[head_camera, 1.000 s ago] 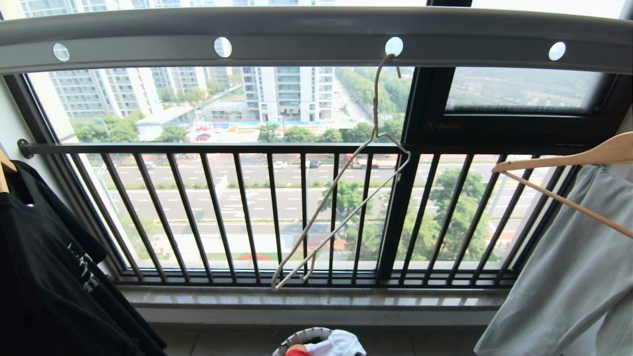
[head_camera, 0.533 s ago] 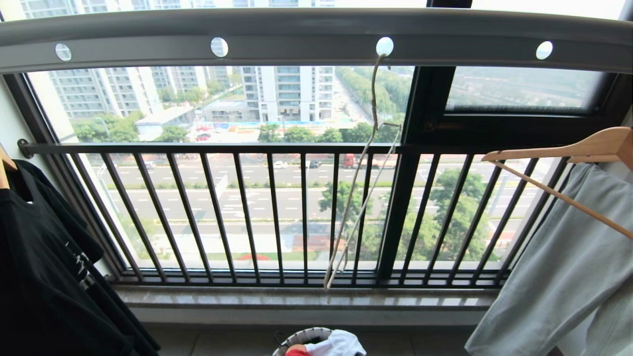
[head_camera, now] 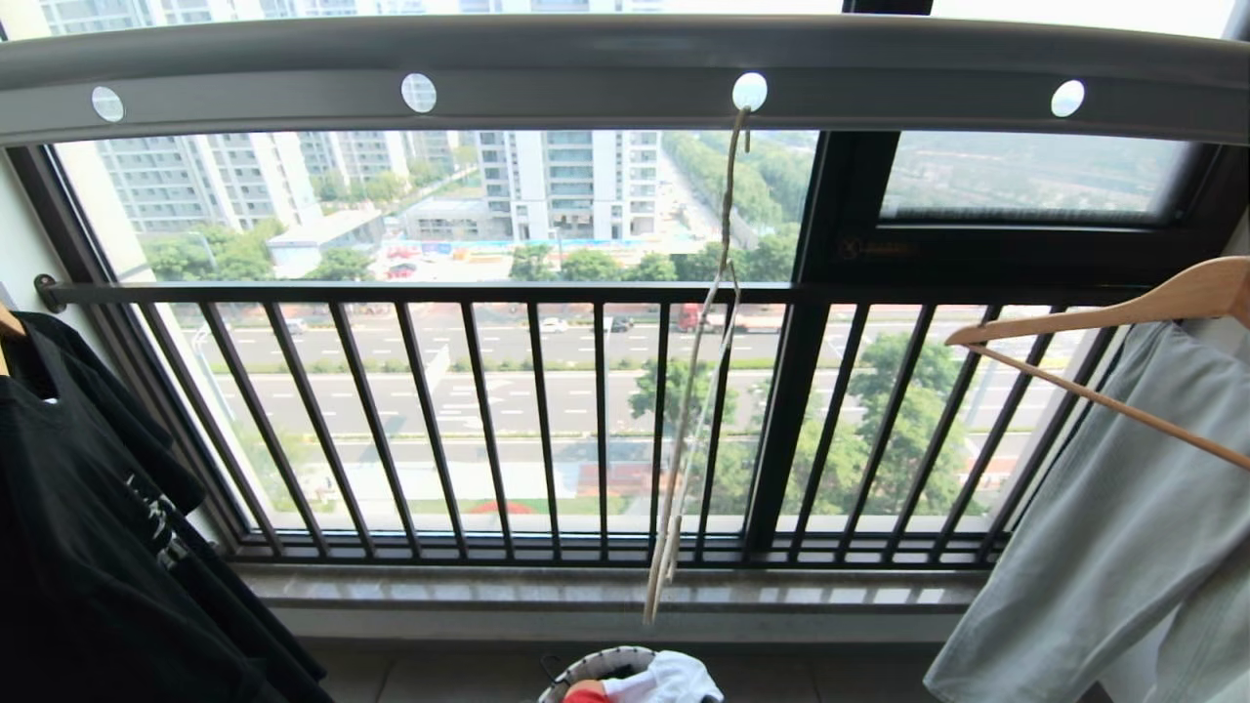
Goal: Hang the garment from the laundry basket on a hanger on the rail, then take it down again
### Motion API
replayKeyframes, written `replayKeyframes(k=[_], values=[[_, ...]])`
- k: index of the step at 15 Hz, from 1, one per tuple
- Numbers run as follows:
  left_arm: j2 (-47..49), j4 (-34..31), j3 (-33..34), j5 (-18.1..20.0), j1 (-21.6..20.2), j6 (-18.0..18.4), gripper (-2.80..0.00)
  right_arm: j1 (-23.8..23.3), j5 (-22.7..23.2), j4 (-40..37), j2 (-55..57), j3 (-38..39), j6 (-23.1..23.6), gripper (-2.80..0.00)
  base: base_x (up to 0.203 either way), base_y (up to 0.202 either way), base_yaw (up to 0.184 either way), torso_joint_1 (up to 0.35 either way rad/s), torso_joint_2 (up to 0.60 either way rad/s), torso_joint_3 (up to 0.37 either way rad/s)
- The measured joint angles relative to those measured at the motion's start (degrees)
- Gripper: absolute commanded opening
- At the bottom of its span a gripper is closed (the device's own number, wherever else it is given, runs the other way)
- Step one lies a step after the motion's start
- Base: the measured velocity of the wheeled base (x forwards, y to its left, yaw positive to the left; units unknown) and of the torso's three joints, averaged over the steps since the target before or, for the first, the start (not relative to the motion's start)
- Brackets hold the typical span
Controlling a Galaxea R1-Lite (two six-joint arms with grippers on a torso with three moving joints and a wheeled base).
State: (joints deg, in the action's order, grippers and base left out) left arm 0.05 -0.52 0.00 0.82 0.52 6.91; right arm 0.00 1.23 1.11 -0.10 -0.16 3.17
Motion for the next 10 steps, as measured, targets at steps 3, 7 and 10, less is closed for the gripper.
replayKeyframes(k=[3,7,10], values=[[-0.02,0.00,0.00,0.06,0.00,-1.10,-2.80,0.00,0.00,-1.64,0.02,0.06,0.35,-2.80,0.000,0.000,0.000,0.000,0.00,0.000],[-0.02,0.00,0.00,-0.09,0.00,-2.10,-2.80,0.05,-0.02,-1.68,0.02,0.06,-0.09,-2.80,0.000,0.000,0.000,0.000,0.00,0.000],[-0.02,0.11,0.00,-0.18,0.00,-3.64,-2.80,0.02,-0.02,-1.66,0.02,0.06,-0.20,-2.80,0.000,0.000,0.000,0.000,0.00,0.000]])
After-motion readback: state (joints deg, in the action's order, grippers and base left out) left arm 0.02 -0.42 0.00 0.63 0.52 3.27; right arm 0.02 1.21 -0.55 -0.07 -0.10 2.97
